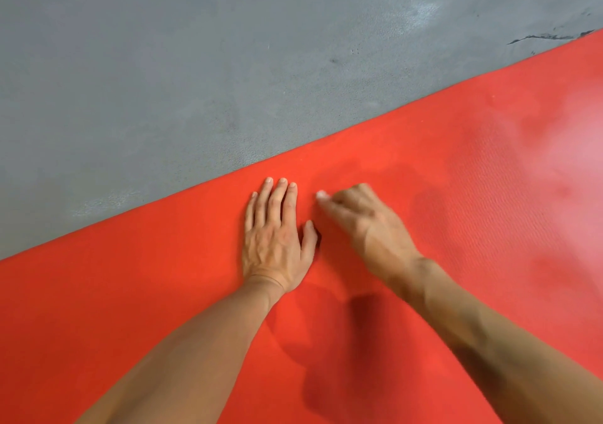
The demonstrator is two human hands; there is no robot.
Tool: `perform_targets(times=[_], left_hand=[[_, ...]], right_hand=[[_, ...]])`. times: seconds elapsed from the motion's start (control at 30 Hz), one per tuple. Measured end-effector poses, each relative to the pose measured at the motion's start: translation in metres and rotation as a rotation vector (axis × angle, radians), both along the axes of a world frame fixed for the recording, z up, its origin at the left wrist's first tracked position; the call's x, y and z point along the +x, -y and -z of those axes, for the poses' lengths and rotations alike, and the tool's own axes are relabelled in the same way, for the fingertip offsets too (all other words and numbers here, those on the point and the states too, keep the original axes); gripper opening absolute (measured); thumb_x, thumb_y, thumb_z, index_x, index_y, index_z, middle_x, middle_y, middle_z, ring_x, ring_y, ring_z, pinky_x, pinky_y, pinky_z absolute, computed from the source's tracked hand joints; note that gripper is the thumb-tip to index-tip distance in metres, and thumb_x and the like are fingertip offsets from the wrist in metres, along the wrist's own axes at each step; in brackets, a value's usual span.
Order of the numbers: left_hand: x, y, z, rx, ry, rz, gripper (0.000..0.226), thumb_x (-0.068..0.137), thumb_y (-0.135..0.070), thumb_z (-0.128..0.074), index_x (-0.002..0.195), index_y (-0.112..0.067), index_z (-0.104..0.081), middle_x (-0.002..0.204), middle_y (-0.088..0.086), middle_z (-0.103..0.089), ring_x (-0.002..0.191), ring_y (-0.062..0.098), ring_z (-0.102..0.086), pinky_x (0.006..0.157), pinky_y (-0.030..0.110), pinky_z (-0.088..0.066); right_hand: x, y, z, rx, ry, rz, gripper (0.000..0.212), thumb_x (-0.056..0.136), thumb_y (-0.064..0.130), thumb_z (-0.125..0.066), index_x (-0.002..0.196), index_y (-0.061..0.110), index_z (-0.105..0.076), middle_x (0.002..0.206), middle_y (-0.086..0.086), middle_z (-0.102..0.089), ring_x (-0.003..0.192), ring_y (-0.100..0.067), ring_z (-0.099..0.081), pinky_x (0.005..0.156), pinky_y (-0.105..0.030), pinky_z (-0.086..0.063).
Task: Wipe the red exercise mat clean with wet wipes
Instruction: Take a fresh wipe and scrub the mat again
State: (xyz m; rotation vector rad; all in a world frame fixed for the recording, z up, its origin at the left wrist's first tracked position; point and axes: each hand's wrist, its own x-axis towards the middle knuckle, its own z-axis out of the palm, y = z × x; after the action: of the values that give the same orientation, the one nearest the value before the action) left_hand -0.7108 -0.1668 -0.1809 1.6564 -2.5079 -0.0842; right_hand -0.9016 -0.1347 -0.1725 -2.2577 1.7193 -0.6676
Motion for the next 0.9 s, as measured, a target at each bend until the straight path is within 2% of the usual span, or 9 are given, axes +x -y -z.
perform_targets(times=[0.17, 0.33, 0.37, 0.43, 0.5, 0.6, 0.73, 0.8, 0.9], left_hand=[[0.002, 0.001, 0.001, -0.004, 0.005, -0.002, 0.069, 0.097, -0.043, -0.042, 0.156, -0.007, -0.043, 0.163, 0.011, -0.040, 0.158, 0.029, -0.024, 0.127, 0.052, -0.020], [0.001, 0.001, 0.001, -0.004, -0.009, 0.004, 0.069, 0.096, -0.042, -0.043, 0.156, -0.008, -0.043, 0.163, 0.011, -0.040, 0.158, 0.029, -0.024, 0.127, 0.052, -0.021], [0.001, 0.000, 0.001, -0.002, -0.009, 0.003, 0.069, 0.096, -0.043, -0.043, 0.156, -0.008, -0.043, 0.163, 0.011, -0.040, 0.158, 0.029, -0.024, 0.127, 0.052, -0.021], [0.001, 0.000, 0.001, -0.005, -0.004, -0.004, 0.069, 0.097, -0.043, -0.043, 0.156, -0.008, -0.043, 0.163, 0.010, -0.040, 0.158, 0.028, -0.023, 0.127, 0.052, -0.020], [0.000, 0.000, 0.001, 0.000, 0.002, -0.006, 0.069, 0.097, -0.044, -0.043, 0.157, -0.009, -0.042, 0.163, 0.009, -0.040, 0.158, 0.028, -0.023, 0.127, 0.051, -0.019], [0.000, -0.001, 0.000, -0.004, 0.003, -0.007, 0.069, 0.097, -0.043, -0.043, 0.156, -0.009, -0.043, 0.163, 0.010, -0.041, 0.158, 0.028, -0.023, 0.127, 0.052, -0.020], [0.001, -0.001, -0.001, -0.005, -0.009, -0.002, 0.068, 0.097, -0.043, -0.043, 0.157, -0.011, -0.044, 0.163, 0.011, -0.041, 0.158, 0.030, -0.024, 0.127, 0.052, -0.020], [0.000, -0.001, -0.001, -0.004, -0.012, 0.002, 0.067, 0.098, -0.044, -0.042, 0.158, -0.015, -0.044, 0.162, 0.011, -0.041, 0.158, 0.030, -0.024, 0.127, 0.053, -0.020], [0.001, -0.001, -0.001, -0.011, -0.020, 0.014, 0.065, 0.099, -0.047, -0.042, 0.159, -0.022, -0.043, 0.163, 0.012, -0.040, 0.158, 0.032, -0.024, 0.127, 0.053, -0.020]], right_hand=[[-0.034, 0.009, 0.003, -0.010, 0.108, 0.636, 0.031, 0.104, 0.010, -0.048, 0.127, 0.007, -0.069, 0.100, -0.012, -0.063, 0.095, -0.030, -0.048, 0.081, -0.045, -0.047], [0.012, -0.013, -0.001, 0.019, 0.060, 0.024, 0.044, 0.108, 0.026, -0.036, 0.139, 0.006, -0.061, 0.109, -0.008, -0.063, 0.097, -0.029, -0.054, 0.086, -0.038, -0.050], [-0.005, -0.010, -0.001, -0.017, 0.028, 0.042, 0.046, 0.109, 0.031, -0.035, 0.137, 0.007, -0.062, 0.107, -0.007, -0.061, 0.096, -0.028, -0.053, 0.086, -0.040, -0.049], [-0.046, -0.001, 0.000, -0.016, 0.088, 0.371, 0.043, 0.110, 0.039, -0.041, 0.121, 0.007, -0.068, 0.099, -0.006, -0.056, 0.094, -0.023, -0.048, 0.087, -0.044, -0.044], [-0.069, 0.003, 0.001, -0.011, 0.106, 0.714, 0.031, 0.110, 0.027, -0.048, 0.120, 0.007, -0.069, 0.097, -0.010, -0.056, 0.094, -0.025, -0.045, 0.086, -0.043, -0.044], [-0.020, -0.008, 0.005, -0.043, 0.131, 0.582, 0.033, 0.106, 0.011, -0.049, 0.135, 0.006, -0.064, 0.098, -0.013, -0.058, 0.094, -0.030, -0.048, 0.085, -0.035, -0.040], [0.016, -0.028, 0.000, 0.000, 0.079, 0.106, 0.042, 0.107, 0.022, -0.038, 0.138, 0.008, -0.062, 0.105, -0.008, -0.062, 0.093, -0.028, -0.053, 0.082, -0.039, -0.051], [-0.017, -0.020, 0.006, -0.022, 0.068, 0.242, 0.040, 0.104, 0.016, -0.042, 0.138, 0.008, -0.063, 0.102, -0.010, -0.062, 0.093, -0.031, -0.052, 0.082, -0.044, -0.049], [-0.041, -0.013, 0.011, -0.061, 0.143, 0.705, 0.033, 0.101, 0.006, -0.049, 0.125, 0.009, -0.071, 0.097, -0.010, -0.062, 0.092, -0.030, -0.047, 0.082, -0.044, -0.045]])
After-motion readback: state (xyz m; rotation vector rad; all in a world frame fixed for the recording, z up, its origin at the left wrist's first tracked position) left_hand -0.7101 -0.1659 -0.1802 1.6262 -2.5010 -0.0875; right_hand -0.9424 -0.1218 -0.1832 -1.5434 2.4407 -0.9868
